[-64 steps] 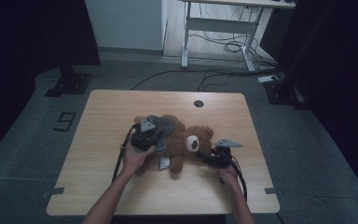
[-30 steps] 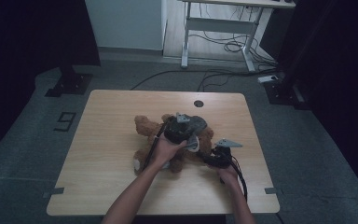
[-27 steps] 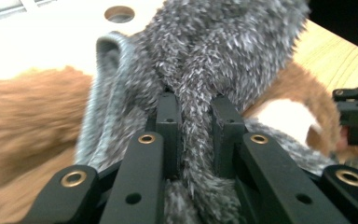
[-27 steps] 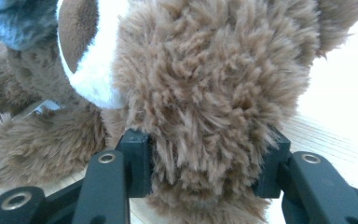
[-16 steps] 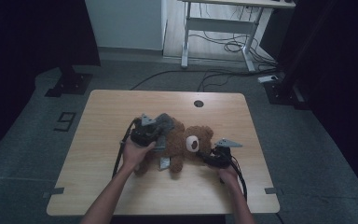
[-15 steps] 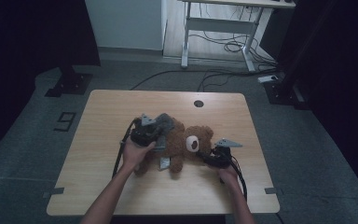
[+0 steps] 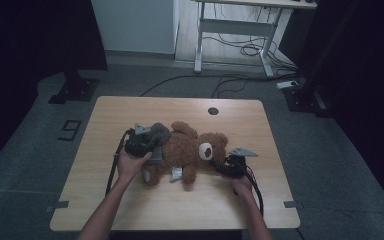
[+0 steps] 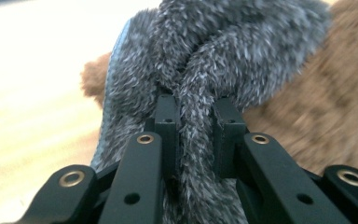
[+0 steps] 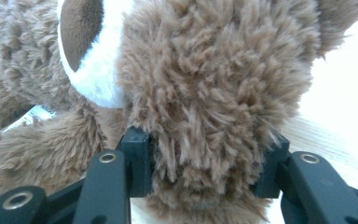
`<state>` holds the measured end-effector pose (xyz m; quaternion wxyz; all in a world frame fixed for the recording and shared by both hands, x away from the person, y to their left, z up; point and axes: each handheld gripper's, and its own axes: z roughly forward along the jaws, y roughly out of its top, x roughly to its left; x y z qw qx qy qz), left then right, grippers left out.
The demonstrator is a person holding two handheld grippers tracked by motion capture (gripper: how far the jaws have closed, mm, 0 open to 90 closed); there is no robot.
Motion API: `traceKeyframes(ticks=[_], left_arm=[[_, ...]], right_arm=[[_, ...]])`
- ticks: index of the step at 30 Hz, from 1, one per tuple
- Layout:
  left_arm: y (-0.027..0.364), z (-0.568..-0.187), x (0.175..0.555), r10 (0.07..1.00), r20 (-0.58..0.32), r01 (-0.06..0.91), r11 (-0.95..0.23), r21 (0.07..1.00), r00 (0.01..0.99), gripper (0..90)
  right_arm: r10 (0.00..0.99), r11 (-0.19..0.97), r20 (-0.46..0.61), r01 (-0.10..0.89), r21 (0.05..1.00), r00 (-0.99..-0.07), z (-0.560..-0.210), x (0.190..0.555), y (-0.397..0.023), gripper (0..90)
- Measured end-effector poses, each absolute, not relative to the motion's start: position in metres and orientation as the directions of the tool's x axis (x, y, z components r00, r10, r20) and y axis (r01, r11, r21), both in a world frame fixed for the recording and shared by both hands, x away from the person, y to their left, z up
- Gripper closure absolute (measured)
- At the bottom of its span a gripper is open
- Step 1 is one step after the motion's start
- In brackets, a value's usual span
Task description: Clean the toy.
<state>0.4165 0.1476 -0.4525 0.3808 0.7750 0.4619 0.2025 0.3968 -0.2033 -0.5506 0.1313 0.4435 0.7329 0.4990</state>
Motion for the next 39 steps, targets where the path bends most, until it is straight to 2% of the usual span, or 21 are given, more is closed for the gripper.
traceKeyframes(ticks=[4,7,9,11,14,16,20,24,32,35,36,39], left_arm=[[0.121,-0.425,0.425,0.848,-0.006,0.508,-0.312,0.803,0.53,75.5],[0.106,-0.42,0.434,0.839,0.001,0.503,-0.327,0.8,0.544,75.4],[0.093,-0.424,0.444,0.835,-0.004,0.518,-0.338,0.786,0.551,75.3],[0.081,-0.443,0.456,0.834,-0.043,0.57,-0.337,0.75,0.55,75.2],[0.08,-0.459,0.454,0.833,-0.022,0.555,-0.349,0.755,0.553,75.8],[0.083,-0.462,0.45,0.828,-0.035,0.553,-0.341,0.76,0.559,76.2],[0.088,-0.464,0.438,0.812,-0.033,0.54,-0.356,0.763,0.583,76.9],[0.092,-0.468,0.423,0.806,-0.029,0.515,-0.35,0.782,0.592,77.1],[0.096,-0.474,0.39,0.79,-0.008,0.465,-0.351,0.813,0.612,77.4],[0.098,-0.476,0.383,0.789,-0.009,0.456,-0.345,0.82,0.615,77.4],[0.1,-0.479,0.378,0.789,-0.013,0.449,-0.336,0.828,0.614,77.4],[0.102,-0.481,0.375,0.786,-0.027,0.448,-0.324,0.833,0.618,77.5]], right_arm=[[0.79,0.112,0.237,0.513,0.851,-0.566,-0.551,0.399,-0.202,51.3],[0.788,0.115,0.235,0.511,0.852,-0.569,-0.551,0.398,-0.203,51.2],[0.788,0.114,0.235,0.51,0.852,-0.569,-0.551,0.398,-0.203,51.0],[0.787,0.119,0.231,0.508,0.853,-0.572,-0.551,0.397,-0.203,50.5],[0.784,0.123,0.231,0.509,0.852,-0.576,-0.551,0.397,-0.203,48.8],[0.783,0.129,0.227,0.508,0.852,-0.58,-0.55,0.396,-0.204,44.8],[0.774,0.165,0.197,0.491,0.856,-0.602,-0.547,0.391,-0.206,30.5],[0.757,0.135,0.238,0.503,0.854,-0.608,-0.541,0.386,-0.216,20.2],[0.753,0.07,0.253,0.456,0.887,-0.607,-0.508,0.384,-0.218,11.8],[0.747,0.074,0.259,0.465,0.882,-0.612,-0.505,0.39,-0.212,9.3],[0.741,0.089,0.256,0.469,0.879,-0.621,-0.502,0.396,-0.204,5.3],[0.733,0.078,0.28,0.485,0.871,-0.62,-0.501,0.402,-0.2,4.1]])
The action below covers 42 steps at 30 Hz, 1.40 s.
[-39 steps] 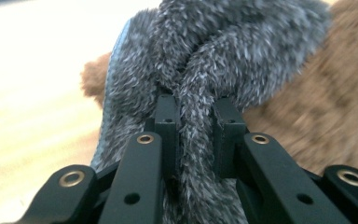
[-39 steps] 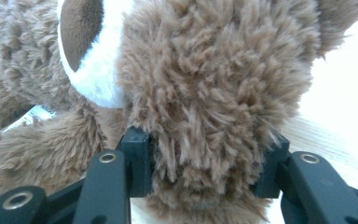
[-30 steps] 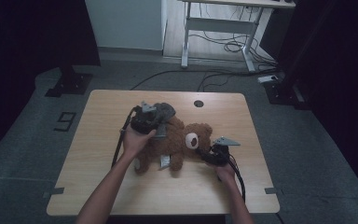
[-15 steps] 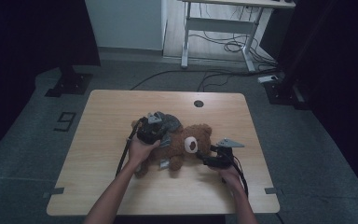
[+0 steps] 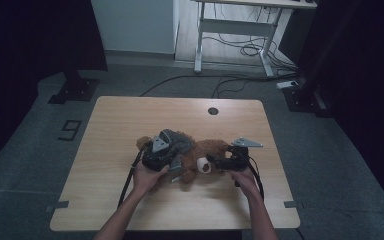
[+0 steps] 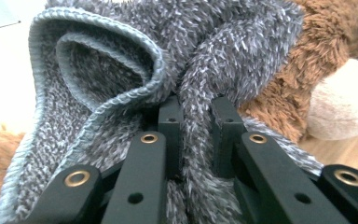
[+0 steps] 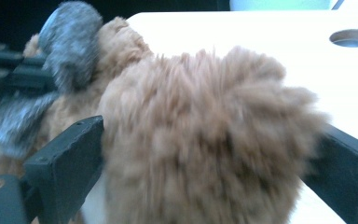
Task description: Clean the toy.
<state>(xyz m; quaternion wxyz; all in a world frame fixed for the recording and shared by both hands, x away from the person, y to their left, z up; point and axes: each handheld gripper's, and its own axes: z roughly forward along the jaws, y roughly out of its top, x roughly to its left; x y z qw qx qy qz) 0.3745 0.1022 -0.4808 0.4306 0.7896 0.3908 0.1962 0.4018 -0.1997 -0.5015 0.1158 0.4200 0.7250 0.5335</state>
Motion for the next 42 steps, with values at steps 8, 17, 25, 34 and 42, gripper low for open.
traceKeyframes(ticks=[8,17,25,34,42], left_arm=[[0.103,-0.484,0.361,0.775,-0.026,0.428,-0.32,0.845,0.631,77.4],[0.069,-0.432,0.354,0.732,-0.023,0.366,-0.314,0.876,0.681,77.2],[-0.034,-0.428,0.379,0.664,0.093,0.353,-0.505,0.788,0.742,76.8],[-0.005,-0.453,0.39,0.72,0.059,0.419,-0.466,0.779,0.691,76.9],[0.042,-0.449,0.38,0.733,0.006,0.426,-0.402,0.81,0.68,76.9]], right_arm=[[0.698,0.087,0.298,0.49,0.867,-0.651,-0.515,0.395,-0.195,22.2],[0.705,0.075,0.266,0.442,0.894,-0.658,-0.524,0.376,-0.197,28.6],[0.714,0.088,0.241,0.425,0.901,-0.658,-0.523,0.373,-0.195,29.0],[0.717,0.107,0.22,0.417,0.903,-0.661,-0.525,0.372,-0.198,30.4],[0.721,0.086,0.239,0.426,0.901,-0.651,-0.524,0.373,-0.196,31.0]])
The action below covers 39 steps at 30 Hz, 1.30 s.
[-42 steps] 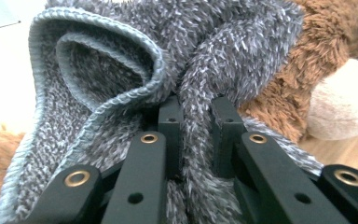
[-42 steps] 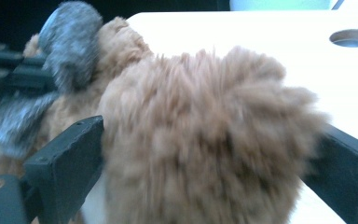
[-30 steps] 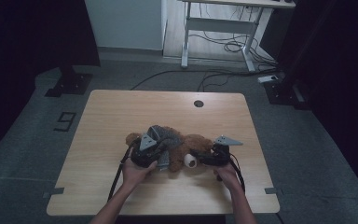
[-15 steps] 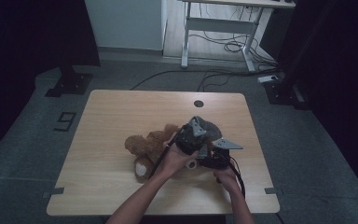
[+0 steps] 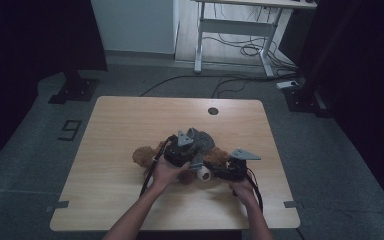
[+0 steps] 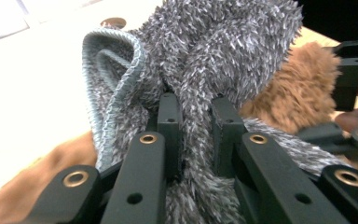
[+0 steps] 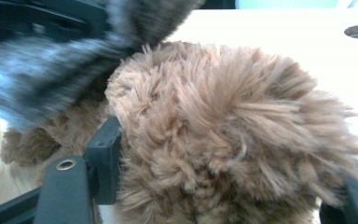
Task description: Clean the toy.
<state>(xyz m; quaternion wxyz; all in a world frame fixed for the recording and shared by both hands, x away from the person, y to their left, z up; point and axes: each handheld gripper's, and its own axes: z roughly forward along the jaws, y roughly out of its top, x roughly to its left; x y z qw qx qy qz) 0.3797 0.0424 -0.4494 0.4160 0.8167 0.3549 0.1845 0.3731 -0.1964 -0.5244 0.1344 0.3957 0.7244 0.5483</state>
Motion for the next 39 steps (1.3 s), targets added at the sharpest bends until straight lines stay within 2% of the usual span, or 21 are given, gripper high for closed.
traceKeyframes(ticks=[6,10,13,16,17,22,29,33,36,38,39], left_arm=[[0.08,-0.437,0.38,0.767,-0.014,0.444,-0.357,0.822,0.642,76.8],[0.105,-0.431,0.378,0.803,0.021,0.447,-0.353,0.822,0.596,76.8],[0.14,-0.437,0.383,0.853,0.031,0.501,-0.336,0.797,0.522,76.9],[0.154,-0.449,0.386,0.864,0.019,0.539,-0.33,0.775,0.503,76.9],[0.164,-0.456,0.387,0.87,-0.026,0.564,-0.296,0.771,0.492,76.9],[0.156,-0.451,0.384,0.858,-0.032,0.548,-0.299,0.781,0.513,77.0],[0.081,-0.436,0.387,0.769,-0.034,0.486,-0.368,0.793,0.638,76.9],[0.049,-0.443,0.392,0.757,-0.029,0.485,-0.389,0.783,0.653,76.7],[0.051,-0.449,0.393,0.764,0.007,0.477,-0.41,0.777,0.645,76.8],[0.057,-0.451,0.394,0.771,-0.002,0.485,-0.398,0.779,0.637,76.8],[0.073,-0.455,0.394,0.78,-0.042,0.504,-0.362,0.784,0.625,76.7]], right_arm=[[0.722,0.072,0.25,0.429,0.9,-0.645,-0.525,0.374,-0.197,31.1],[0.724,0.068,0.255,0.434,0.899,-0.641,-0.525,0.374,-0.197,31.1],[0.723,0.067,0.256,0.434,0.898,-0.642,-0.525,0.374,-0.198,31.2],[0.722,0.066,0.258,0.435,0.898,-0.642,-0.526,0.374,-0.198,31.2],[0.72,0.063,0.261,0.435,0.898,-0.643,-0.526,0.375,-0.198,31.2],[0.722,0.063,0.26,0.436,0.898,-0.641,-0.526,0.375,-0.198,31.3],[0.726,0.061,0.259,0.434,0.899,-0.638,-0.526,0.375,-0.197,31.4],[0.728,0.061,0.259,0.436,0.898,-0.634,-0.526,0.374,-0.197,31.3],[0.73,0.054,0.268,0.444,0.894,-0.629,-0.528,0.376,-0.2,31.3],[0.729,0.055,0.268,0.444,0.894,-0.63,-0.527,0.376,-0.199,31.4],[0.729,0.058,0.265,0.443,0.894,-0.631,-0.527,0.375,-0.199,31.4]])
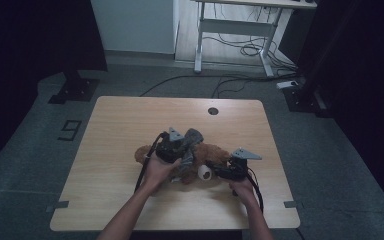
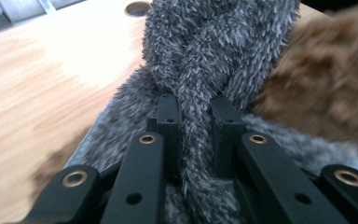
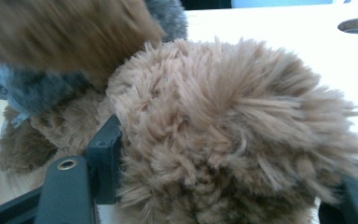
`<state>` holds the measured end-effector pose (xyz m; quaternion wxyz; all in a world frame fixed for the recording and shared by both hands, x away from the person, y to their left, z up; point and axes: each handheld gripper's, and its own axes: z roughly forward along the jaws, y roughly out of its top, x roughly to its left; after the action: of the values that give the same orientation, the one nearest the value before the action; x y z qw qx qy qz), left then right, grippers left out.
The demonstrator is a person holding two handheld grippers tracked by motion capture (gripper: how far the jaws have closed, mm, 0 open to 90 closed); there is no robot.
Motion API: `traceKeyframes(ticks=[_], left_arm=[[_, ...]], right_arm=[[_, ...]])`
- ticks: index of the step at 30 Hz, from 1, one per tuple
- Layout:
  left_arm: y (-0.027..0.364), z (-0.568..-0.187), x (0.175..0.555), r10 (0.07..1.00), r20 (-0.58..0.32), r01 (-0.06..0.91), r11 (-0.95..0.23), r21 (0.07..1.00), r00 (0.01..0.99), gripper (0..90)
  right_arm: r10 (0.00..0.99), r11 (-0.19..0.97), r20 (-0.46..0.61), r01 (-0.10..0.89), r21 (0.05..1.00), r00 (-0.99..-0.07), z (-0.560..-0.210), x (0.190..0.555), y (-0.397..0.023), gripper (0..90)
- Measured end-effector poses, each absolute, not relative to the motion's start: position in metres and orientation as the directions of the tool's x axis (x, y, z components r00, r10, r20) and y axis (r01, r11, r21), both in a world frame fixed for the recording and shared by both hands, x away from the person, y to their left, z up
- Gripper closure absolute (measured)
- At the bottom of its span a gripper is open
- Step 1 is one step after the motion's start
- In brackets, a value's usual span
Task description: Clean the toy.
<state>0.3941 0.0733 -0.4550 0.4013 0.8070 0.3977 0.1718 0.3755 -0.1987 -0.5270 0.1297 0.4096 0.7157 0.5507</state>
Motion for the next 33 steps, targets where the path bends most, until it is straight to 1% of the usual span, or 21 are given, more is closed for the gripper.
traceKeyframes(ticks=[2,3,4,6,7,8,9,10,11,13,17,18,20,23,26,27,28,30,31,32,33], left_arm=[[0.09,-0.456,0.392,0.792,-0.053,0.51,-0.34,0.79,0.609,76.7],[0.09,-0.456,0.392,0.792,-0.053,0.51,-0.34,0.79,0.609,76.7],[0.107,-0.454,0.388,0.809,-0.03,0.505,-0.338,0.794,0.588,76.8],[0.126,-0.456,0.386,0.828,-0.022,0.517,-0.329,0.79,0.561,76.8],[0.126,-0.456,0.386,0.828,-0.022,0.517,-0.329,0.79,0.561,76.7],[0.147,-0.461,0.384,0.845,-0.037,0.54,-0.307,0.784,0.534,76.7],[0.156,-0.465,0.382,0.854,-0.05,0.551,-0.288,0.783,0.517,76.8],[0.156,-0.465,0.382,0.854,-0.05,0.551,-0.288,0.783,0.517,76.8],[0.171,-0.473,0.379,0.864,-0.065,0.569,-0.269,0.777,0.499,76.8],[0.182,-0.478,0.377,0.872,-0.083,0.582,-0.248,0.775,0.482,76.8],[0.185,-0.471,0.376,0.871,-0.089,0.577,-0.239,0.781,0.482,76.7],[0.178,-0.46,0.375,0.867,-0.059,0.557,-0.265,0.787,0.495,76.7],[0.168,-0.448,0.375,0.859,-0.037,0.532,-0.282,0.798,0.51,76.6],[0.155,-0.438,0.376,0.845,-0.031,0.514,-0.294,0.806,0.533,76.6],[0.121,-0.425,0.38,0.813,-0.025,0.486,-0.324,0.812,0.582,76.5],[0.121,-0.425,0.38,0.813,-0.025,0.486,-0.324,0.812,0.582,76.5],[0.1,-0.424,0.383,0.793,-0.018,0.475,-0.346,0.809,0.609,76.5],[0.078,-0.428,0.388,0.777,-0.03,0.476,-0.354,0.805,0.628,76.4],[0.078,-0.428,0.388,0.777,-0.03,0.476,-0.354,0.805,0.628,76.4],[0.061,-0.435,0.394,0.763,-0.035,0.489,-0.377,0.787,0.645,76.4],[0.055,-0.441,0.396,0.761,-0.031,0.494,-0.389,0.777,0.648,76.4]], right_arm=[[0.729,0.061,0.261,0.44,0.896,-0.633,-0.526,0.375,-0.198,31.5],[0.729,0.061,0.261,0.44,0.896,-0.633,-0.526,0.375,-0.198,31.5],[0.729,0.061,0.262,0.441,0.895,-0.632,-0.526,0.375,-0.198,31.6],[0.728,0.057,0.264,0.441,0.896,-0.632,-0.527,0.375,-0.198,31.6],[0.728,0.055,0.267,0.442,0.895,-0.631,-0.527,0.375,-0.198,31.6],[0.729,0.055,0.267,0.442,0.895,-0.631,-0.527,0.375,-0.198,31.6],[0.729,0.054,0.268,0.443,0.895,-0.63,-0.527,0.375,-0.198,31.6],[0.729,0.053,0.27,0.444,0.895,-0.63,-0.527,0.376,-0.198,31.7],[0.728,0.052,0.269,0.442,0.895,-0.631,-0.527,0.376,-0.198,31.7],[0.727,0.052,0.269,0.442,0.896,-0.631,-0.527,0.376,-0.197,31.8],[0.728,0.048,0.274,0.445,0.894,-0.629,-0.527,0.376,-0.198,31.8],[0.729,0.048,0.274,0.446,0.894,-0.628,-0.527,0.376,-0.198,31.8],[0.73,0.043,0.28,0.45,0.892,-0.624,-0.527,0.377,-0.198,31.8],[0.729,0.038,0.285,0.453,0.891,-0.622,-0.528,0.377,-0.199,31.9],[0.729,0.037,0.285,0.452,0.891,-0.622,-0.528,0.377,-0.199,32.2],[0.73,0.038,0.284,0.452,0.891,-0.622,-0.528,0.376,-0.199,32.2],[0.73,0.038,0.283,0.451,0.892,-0.621,-0.528,0.376,-0.198,32.2],[0.731,0.039,0.28,0.448,0.893,-0.622,-0.527,0.376,-0.198,32.4],[0.731,0.042,0.278,0.447,0.893,-0.623,-0.527,0.376,-0.198,32.5],[0.73,0.045,0.275,0.446,0.894,-0.625,-0.527,0.376,-0.198,32.8],[0.73,0.048,0.273,0.446,0.894,-0.626,-0.527,0.376,-0.198,33.0]])
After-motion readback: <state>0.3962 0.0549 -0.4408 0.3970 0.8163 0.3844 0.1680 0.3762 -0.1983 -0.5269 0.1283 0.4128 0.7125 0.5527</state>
